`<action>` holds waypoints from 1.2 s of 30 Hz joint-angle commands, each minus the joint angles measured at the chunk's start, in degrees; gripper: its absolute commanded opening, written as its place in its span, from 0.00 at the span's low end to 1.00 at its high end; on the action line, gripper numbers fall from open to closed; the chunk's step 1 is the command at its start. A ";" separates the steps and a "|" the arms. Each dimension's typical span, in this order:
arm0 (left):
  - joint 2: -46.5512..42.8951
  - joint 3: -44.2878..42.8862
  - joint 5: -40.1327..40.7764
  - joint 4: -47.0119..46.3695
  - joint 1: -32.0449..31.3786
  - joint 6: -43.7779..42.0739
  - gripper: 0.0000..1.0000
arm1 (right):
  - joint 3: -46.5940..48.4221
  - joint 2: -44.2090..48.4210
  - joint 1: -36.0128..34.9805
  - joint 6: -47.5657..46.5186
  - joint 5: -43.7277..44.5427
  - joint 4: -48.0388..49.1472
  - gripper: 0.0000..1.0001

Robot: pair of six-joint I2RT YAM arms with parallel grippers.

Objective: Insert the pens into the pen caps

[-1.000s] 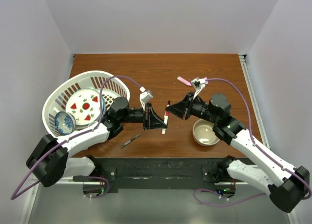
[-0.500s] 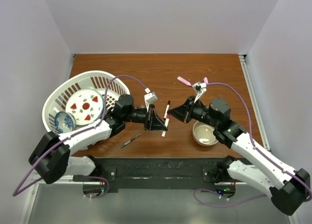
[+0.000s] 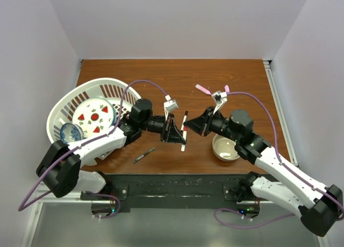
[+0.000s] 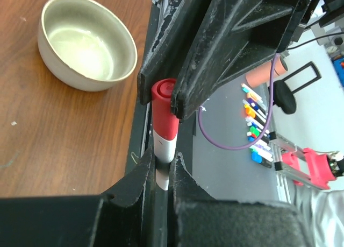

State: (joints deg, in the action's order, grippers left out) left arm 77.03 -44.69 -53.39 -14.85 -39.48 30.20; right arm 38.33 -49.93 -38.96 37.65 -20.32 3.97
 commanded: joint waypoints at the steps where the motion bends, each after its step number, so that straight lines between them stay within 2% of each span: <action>1: -0.83 -10.07 12.78 -12.57 4.33 -2.60 0.00 | -2.12 -1.40 -5.86 1.38 -17.83 -20.22 0.00; 4: -1.10 -9.11 10.85 -15.47 5.82 -0.85 0.00 | -1.94 -1.13 -5.95 -1.87 -18.09 -22.86 0.00; 9: -0.57 -8.66 9.36 -16.00 6.44 0.12 0.00 | -3.08 -0.43 -5.86 -0.21 -18.27 -19.35 0.00; 13: -0.31 -7.70 8.30 -13.54 6.35 -0.14 0.00 | 3.13 -1.04 -5.87 1.19 -12.14 -20.23 0.00; 16: -0.83 -6.47 7.50 -11.53 6.26 -0.31 0.00 | 10.41 -2.80 -5.86 1.64 -1.51 -21.89 0.01; 17: -1.36 -6.03 7.59 -9.60 6.26 -0.75 0.00 | 12.63 -3.41 -5.78 1.46 4.61 -23.55 0.07; 20: -2.41 -4.62 8.82 -4.08 6.26 -3.20 0.00 | 19.67 -5.00 -5.69 0.76 14.12 -24.79 0.24; 21: -2.59 -4.71 9.78 -1.78 6.26 -5.74 0.00 | 21.07 -5.09 -5.78 0.41 16.34 -25.06 0.37; 24: -2.59 -6.02 14.70 6.57 6.35 -10.49 0.00 | 26.09 -4.13 -5.69 -0.82 22.31 -26.64 0.48; 26: -1.72 -7.08 19.70 10.62 6.26 -11.82 0.00 | 26.36 -3.07 -5.78 -1.26 24.35 -26.99 0.64; 28: -0.14 -9.09 24.18 13.78 6.26 -12.61 0.00 | 25.22 -1.05 -5.69 -1.17 27.07 -27.43 0.75; 34: 12.07 -19.37 33.24 25.20 6.26 -14.55 0.00 | 20.74 2.47 -5.78 -0.21 35.16 -32.35 0.89; 35: 15.39 -20.78 33.95 26.27 6.26 -14.81 0.00 | 20.39 3.43 -5.69 -0.21 35.78 -33.40 0.95; 36: 17.08 -23.58 34.66 27.58 6.26 -15.08 0.00 | 19.86 3.87 -5.69 -0.38 36.22 -33.85 0.97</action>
State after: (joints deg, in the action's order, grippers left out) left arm 87.88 -60.88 -26.26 4.29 -33.39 18.24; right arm 60.20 -47.44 -44.62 37.19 8.95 -25.23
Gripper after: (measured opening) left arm 0.096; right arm 0.927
